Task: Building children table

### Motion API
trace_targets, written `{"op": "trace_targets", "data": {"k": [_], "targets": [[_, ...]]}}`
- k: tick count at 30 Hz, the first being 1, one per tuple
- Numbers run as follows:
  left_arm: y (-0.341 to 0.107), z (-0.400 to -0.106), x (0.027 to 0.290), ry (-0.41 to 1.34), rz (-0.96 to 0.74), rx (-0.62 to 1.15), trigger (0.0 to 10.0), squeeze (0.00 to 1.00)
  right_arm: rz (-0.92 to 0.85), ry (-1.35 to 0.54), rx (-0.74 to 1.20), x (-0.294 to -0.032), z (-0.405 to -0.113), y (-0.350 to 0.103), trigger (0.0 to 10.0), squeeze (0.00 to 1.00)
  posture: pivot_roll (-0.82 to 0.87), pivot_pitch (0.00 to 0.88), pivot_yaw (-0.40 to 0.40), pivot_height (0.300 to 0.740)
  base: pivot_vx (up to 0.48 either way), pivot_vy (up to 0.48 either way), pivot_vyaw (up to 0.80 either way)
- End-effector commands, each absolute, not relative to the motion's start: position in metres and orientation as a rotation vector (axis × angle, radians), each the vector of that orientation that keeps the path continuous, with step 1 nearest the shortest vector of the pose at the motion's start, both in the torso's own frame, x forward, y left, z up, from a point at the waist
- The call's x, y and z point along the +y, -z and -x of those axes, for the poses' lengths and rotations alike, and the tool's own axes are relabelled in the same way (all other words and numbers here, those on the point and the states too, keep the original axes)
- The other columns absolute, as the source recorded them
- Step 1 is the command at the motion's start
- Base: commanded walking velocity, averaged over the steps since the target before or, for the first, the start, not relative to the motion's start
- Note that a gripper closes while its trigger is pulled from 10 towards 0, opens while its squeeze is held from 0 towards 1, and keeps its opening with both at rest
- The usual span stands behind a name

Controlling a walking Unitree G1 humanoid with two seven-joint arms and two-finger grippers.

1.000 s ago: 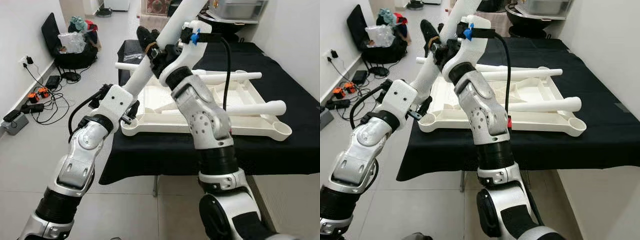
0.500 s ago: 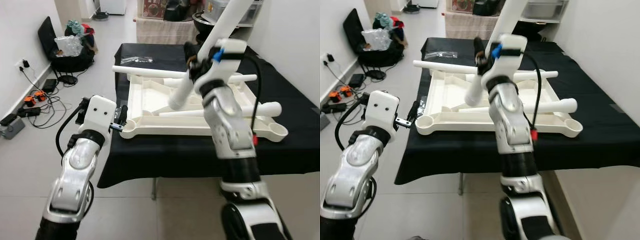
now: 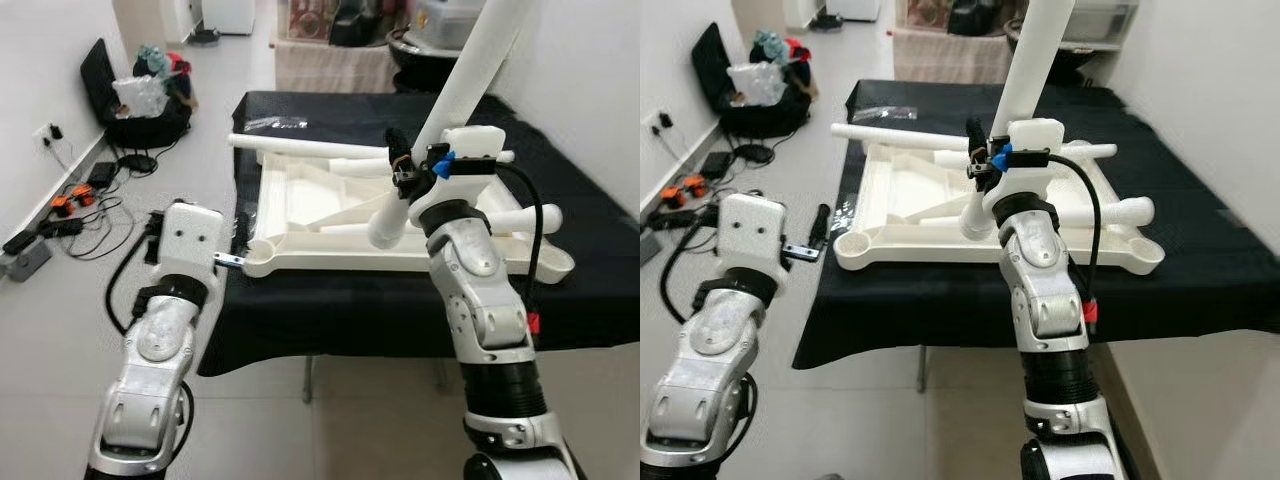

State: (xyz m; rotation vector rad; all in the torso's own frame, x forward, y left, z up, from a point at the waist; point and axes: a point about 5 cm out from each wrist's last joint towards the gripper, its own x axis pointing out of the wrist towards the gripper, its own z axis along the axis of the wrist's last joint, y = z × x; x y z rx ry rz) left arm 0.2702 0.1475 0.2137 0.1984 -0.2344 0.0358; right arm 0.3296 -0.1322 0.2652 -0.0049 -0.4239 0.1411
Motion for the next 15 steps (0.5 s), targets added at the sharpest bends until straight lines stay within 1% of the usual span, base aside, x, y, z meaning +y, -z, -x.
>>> {"op": "trace_targets", "data": {"k": [1, 9, 15], "targets": [[-0.2107, -0.2723, 0.1445, -0.029, -0.181, -0.211, 10.0, 0.00, 0.023, -0.133, -0.428, -0.1335, -0.3280, -0.2674, 10.0, 0.00, -0.02, 0.000, -0.045, 0.740, 0.000, -0.439, 0.00], [-0.2092, -0.2723, 0.1452, -0.034, -0.176, -0.200, 10.0, 0.00, 0.023, -0.152, -0.429, -0.1289, -0.3270, -0.2683, 10.0, 0.00, -0.02, 0.000, -0.049, 0.740, 0.000, -0.418, 0.00], [-0.2053, -0.2686, 0.1391, -0.011, -0.123, -0.181, 10.0, 0.00, 0.023, -0.165, -0.424, -0.1264, -0.3266, -0.2675, 10.0, 0.00, -0.02, 0.000, -0.048, 0.740, 0.295, -0.374, 0.00]]}}
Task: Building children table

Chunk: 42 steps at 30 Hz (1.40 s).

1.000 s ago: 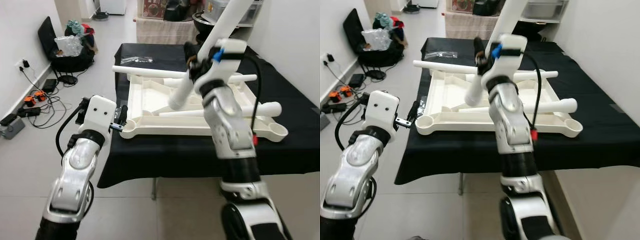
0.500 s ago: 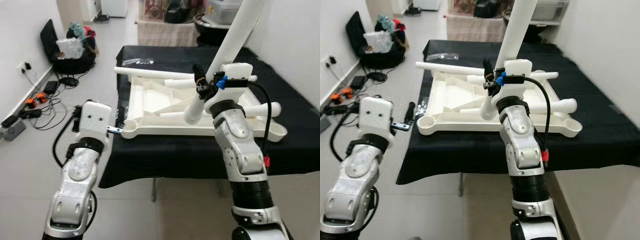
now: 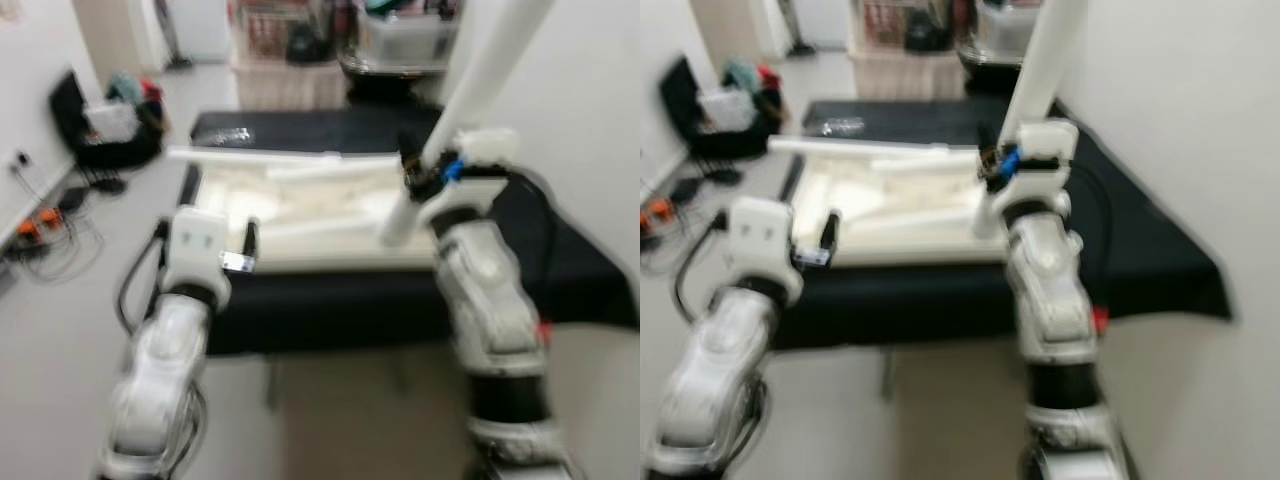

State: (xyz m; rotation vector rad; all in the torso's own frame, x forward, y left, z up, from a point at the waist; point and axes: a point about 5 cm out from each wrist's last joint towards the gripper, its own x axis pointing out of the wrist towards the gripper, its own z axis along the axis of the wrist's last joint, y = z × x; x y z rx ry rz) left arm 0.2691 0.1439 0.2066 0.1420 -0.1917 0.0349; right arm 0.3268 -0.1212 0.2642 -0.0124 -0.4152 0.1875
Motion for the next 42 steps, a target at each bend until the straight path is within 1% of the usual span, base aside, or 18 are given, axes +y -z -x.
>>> {"op": "trace_targets", "data": {"k": [1, 7, 15, 18, 31, 35, 38, 40, 41, 42], "targets": [[-0.205, -0.269, 0.139, -0.011, -0.123, -0.181, 10.0, 0.00, 0.023, -0.165, -0.424, -0.126, -0.327, -0.267, 10.0, 0.00, -0.02, 0.000, -0.048, 0.740, 0.334, -0.341, 0.00], [-0.207, -0.271, 0.144, -0.036, -0.114, -0.186, 10.0, 0.00, 0.020, -0.169, -0.427, -0.125, -0.328, -0.270, 10.0, 0.00, -0.02, 0.000, -0.049, 0.740, 0.362, -0.309, 0.00], [-0.208, -0.272, 0.149, -0.050, -0.103, -0.188, 10.0, 0.00, 0.019, -0.175, -0.430, -0.125, -0.329, -0.271, 10.0, 0.00, -0.01, 0.000, -0.054, 0.740, 0.428, 0.000, 0.00], [-0.212, -0.272, 0.148, -0.056, -0.057, -0.208, 10.0, 0.00, 0.018, -0.181, -0.429, -0.125, -0.330, -0.272, 10.0, 0.00, -0.02, 0.000, -0.054, 0.740, 0.000, 0.000, 0.00], [-0.210, -0.272, 0.146, -0.068, -0.039, -0.199, 10.0, 0.00, 0.002, -0.179, -0.448, -0.131, -0.336, -0.285, 10.0, 0.00, -0.02, 0.000, -0.056, 0.740, 0.000, 0.000, 0.00], [-0.209, -0.270, 0.136, -0.012, -0.012, -0.196, 10.0, 0.00, -0.001, -0.223, -0.397, -0.133, -0.360, -0.305, 10.0, 0.00, -0.02, 0.000, -0.052, 0.740, 0.000, 0.000, 0.00], [-0.209, -0.270, 0.135, -0.007, -0.012, -0.197, 10.0, 0.00, 0.000, -0.228, -0.389, -0.133, -0.362, -0.306, 10.0, 0.00, -0.02, 0.000, -0.052, 0.740, 0.000, 0.000, 0.00], [-0.208, -0.269, 0.130, 0.017, -0.003, -0.191, 10.0, 0.00, 0.000, -0.315, -0.372, -0.126, -0.376, -0.317, 10.0, 0.00, -0.02, 0.000, -0.063, 0.740, 0.000, 0.000, 0.00], [-0.209, -0.267, 0.129, 0.011, 0.010, -0.196, 10.0, 0.00, 0.023, -0.402, -0.396, -0.120, -0.382, -0.323, 10.0, 0.00, -0.02, 0.000, -0.070, 0.740, 0.000, 0.000, 0.00], [-0.209, -0.267, 0.129, 0.011, 0.010, -0.196, 10.0, 0.00, 0.023, -0.402, -0.396, -0.120, -0.382, -0.323, 10.0, 0.00, -0.02, 0.000, -0.070, 0.740, 0.000, 0.000, 0.00]]}}
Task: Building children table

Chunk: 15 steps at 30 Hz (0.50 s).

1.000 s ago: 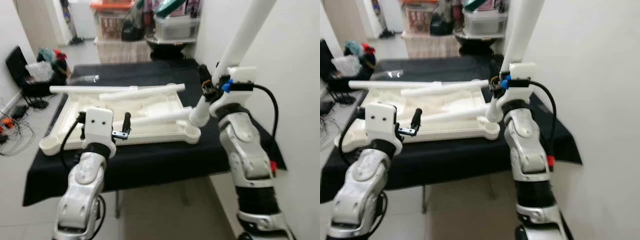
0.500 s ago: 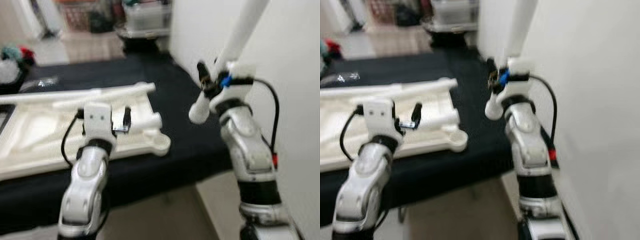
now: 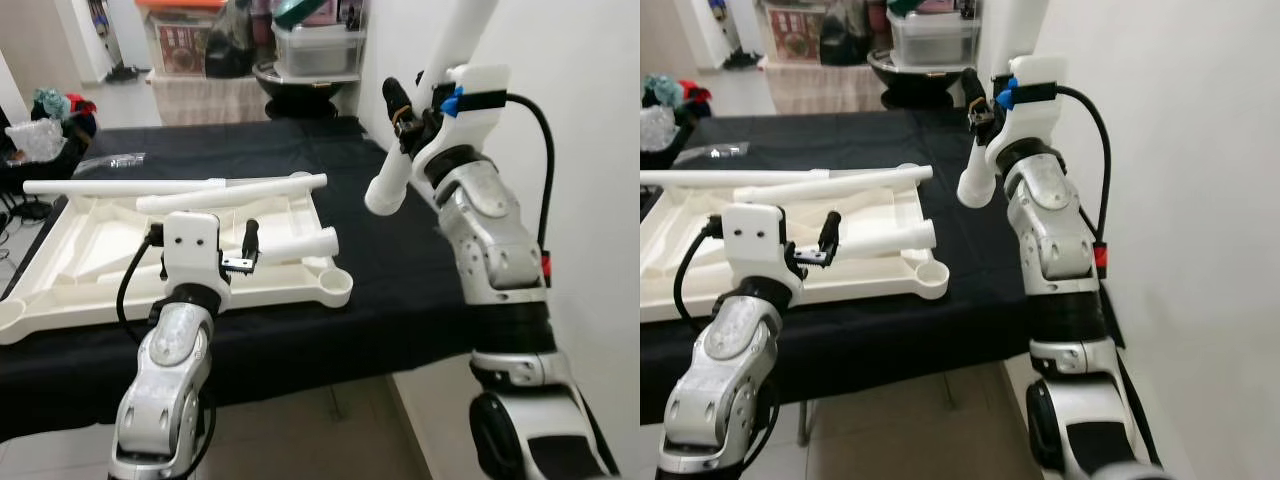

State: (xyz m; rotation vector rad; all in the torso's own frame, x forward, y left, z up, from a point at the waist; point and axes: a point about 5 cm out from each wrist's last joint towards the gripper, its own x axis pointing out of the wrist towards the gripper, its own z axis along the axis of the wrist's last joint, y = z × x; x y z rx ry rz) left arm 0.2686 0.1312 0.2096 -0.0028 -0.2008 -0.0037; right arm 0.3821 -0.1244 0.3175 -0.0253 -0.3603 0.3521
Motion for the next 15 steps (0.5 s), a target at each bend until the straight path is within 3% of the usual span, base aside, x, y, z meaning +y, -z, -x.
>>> {"op": "trace_targets", "data": {"k": [1, 2, 10, 11, 12, 14, 15], "targets": [[-0.210, -0.265, 0.129, 0.006, 0.019, -0.200, 10.0, 0.00, 0.042, -0.460, -0.416, -0.116, -0.385, -0.328, 10.0, 0.00, -0.02, 0.000, -0.073, 0.740, 0.000, 0.000, 0.00], [-0.211, -0.263, 0.127, 0.013, 0.020, -0.201, 10.0, 0.00, 0.025, -0.530, -0.405, -0.113, -0.389, -0.329, 10.0, 0.00, -0.02, 0.007, -0.079, 0.740, 0.000, 0.000, 0.00], [-0.211, -0.263, 0.127, 0.013, 0.020, -0.201, 10.0, 0.00, 0.025, -0.530, -0.405, -0.113, -0.389, -0.329, 10.0, 0.00, -0.02, 0.007, -0.079, 0.740, 0.000, 0.000, 0.00], [-0.211, -0.250, 0.118, 0.056, 0.036, -0.191, 10.0, 0.00, 0.046, -0.846, -0.324, -0.095, -0.390, -0.323, 10.0, 0.00, 0.01, 0.112, -0.111, 0.740, 0.000, 0.000, 0.00], [-0.211, -0.250, 0.118, 0.056, 0.036, -0.191, 10.0, 0.00, 0.046, -0.846, -0.324, -0.095, -0.390, -0.323, 10.0, 0.00, 0.01, 0.112, -0.111, 0.740, 0.000, 0.000, 0.00], [-0.211, -0.235, 0.109, 0.101, 0.068, -0.174, 10.0, 0.00, 0.098, -1.208, -0.213, -0.080, -0.382, -0.312, 10.0, 0.00, 0.02, 0.139, -0.116, 0.740, 0.000, 0.000, 0.00], [-0.211, -0.235, 0.109, 0.101, 0.068, -0.174, 10.0, 0.00, 0.098, -1.208, -0.213, -0.080, -0.382, -0.312, 10.0, 0.00, 0.02, 0.139, -0.116, 0.740, 0.000, 0.000, 0.00]]}}
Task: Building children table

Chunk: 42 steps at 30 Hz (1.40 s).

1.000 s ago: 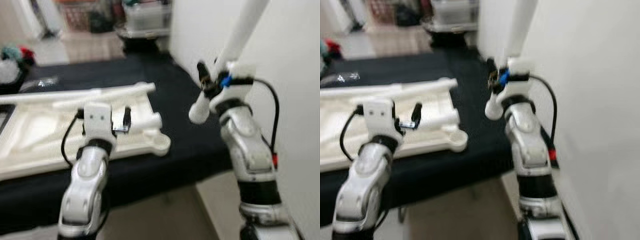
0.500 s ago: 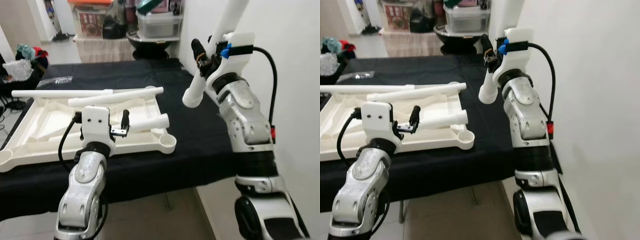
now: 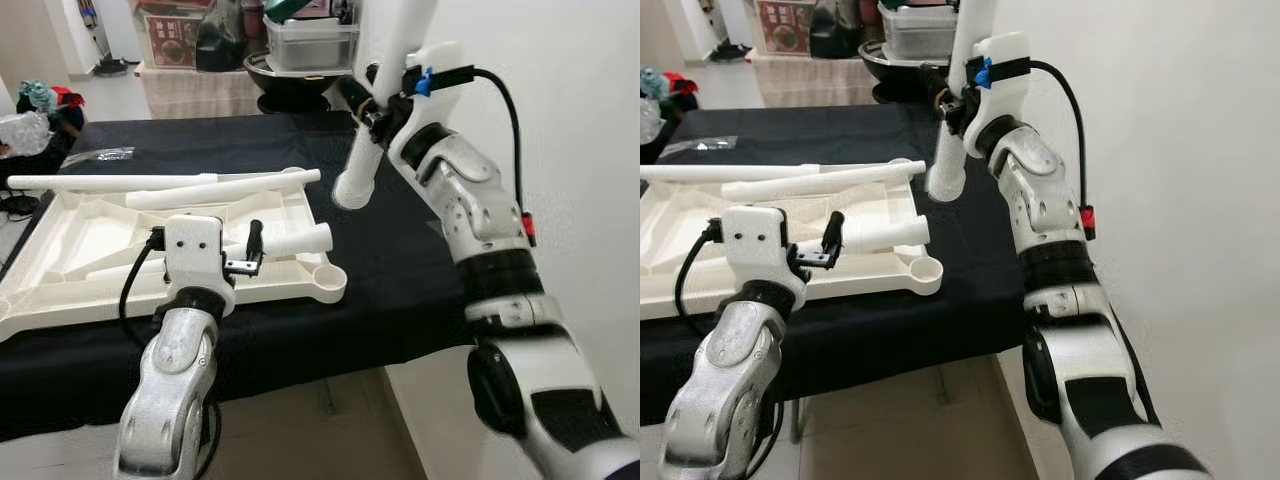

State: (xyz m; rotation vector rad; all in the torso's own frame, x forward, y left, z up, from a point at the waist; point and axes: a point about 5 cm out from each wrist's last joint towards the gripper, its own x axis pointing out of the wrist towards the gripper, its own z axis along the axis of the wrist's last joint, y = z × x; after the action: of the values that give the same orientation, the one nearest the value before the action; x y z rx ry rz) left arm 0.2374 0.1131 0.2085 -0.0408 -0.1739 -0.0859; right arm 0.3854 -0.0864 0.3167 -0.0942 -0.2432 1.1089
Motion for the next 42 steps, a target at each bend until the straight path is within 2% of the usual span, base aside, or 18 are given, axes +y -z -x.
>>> {"op": "trace_targets", "data": {"k": [1, 2, 3, 7, 9, 14, 20, 31, 42], "targets": [[-0.212, -0.230, 0.107, 0.111, 0.077, -0.169, 10.0, 0.00, 0.108, -1.287, -0.181, -0.077, -0.381, -0.310, 10.0, 0.00, 0.02, 0.145, -0.118, 0.740, 0.000, 0.000, 0.00], [-0.212, -0.230, 0.107, 0.111, 0.077, -0.169, 10.0, 0.00, 0.108, -1.287, -0.181, -0.077, -0.381, -0.310, 10.0, 0.00, 0.02, 0.145, -0.118, 0.740, 0.000, 0.000, 0.00], [-0.212, -0.225, 0.106, 0.111, 0.085, -0.152, 10.0, 0.00, 0.084, -1.340, -0.165, -0.077, -0.380, -0.313, 10.0, 0.00, 0.02, 0.189, -0.123, 0.740, 0.000, 0.000, 0.00], [-0.212, -0.221, 0.106, 0.112, 0.089, -0.149, 10.0, 0.00, 0.070, -1.361, -0.166, -0.077, -0.381, -0.316, 10.0, 0.00, 0.02, 0.194, -0.124, 0.740, 0.000, 0.000, 0.00], [-0.211, -0.216, 0.106, 0.108, 0.095, -0.132, 10.0, 0.00, 0.067, -1.379, -0.182, -0.078, -0.382, -0.320, 10.0, 0.00, 0.02, 0.237, -0.126, 0.740, 0.000, 0.000, 0.00], [-0.210, -0.211, 0.103, 0.110, 0.101, -0.110, 10.0, 0.00, 0.078, -1.403, -0.213, -0.081, -0.383, -0.329, 10.0, 0.00, 0.03, 0.253, -0.125, 0.740, 0.000, 0.000, 0.00], [-0.214, -0.210, 0.102, 0.112, 0.100, -0.099, 10.0, 0.00, 0.006, -1.479, -0.301, -0.095, -0.379, -0.355, 10.0, 0.00, 0.03, 0.252, -0.118, 0.740, 0.000, 0.000, 0.00], [-0.216, -0.214, 0.107, 0.106, 0.070, -0.098, 10.0, 0.00, 0.243, -1.313, -0.194, -0.116, -0.390, -0.330, 10.0, 0.00, 0.05, 0.237, -0.106, 0.740, 0.000, 0.000, 0.00], [-0.217, -0.217, 0.108, 0.112, 0.063, -0.093, 10.0, 0.00, 0.220, -1.306, -0.203, -0.122, -0.390, -0.321, 10.0, 0.00, 0.05, 0.234, -0.087, 0.740, 0.000, 0.000, 0.00]]}}
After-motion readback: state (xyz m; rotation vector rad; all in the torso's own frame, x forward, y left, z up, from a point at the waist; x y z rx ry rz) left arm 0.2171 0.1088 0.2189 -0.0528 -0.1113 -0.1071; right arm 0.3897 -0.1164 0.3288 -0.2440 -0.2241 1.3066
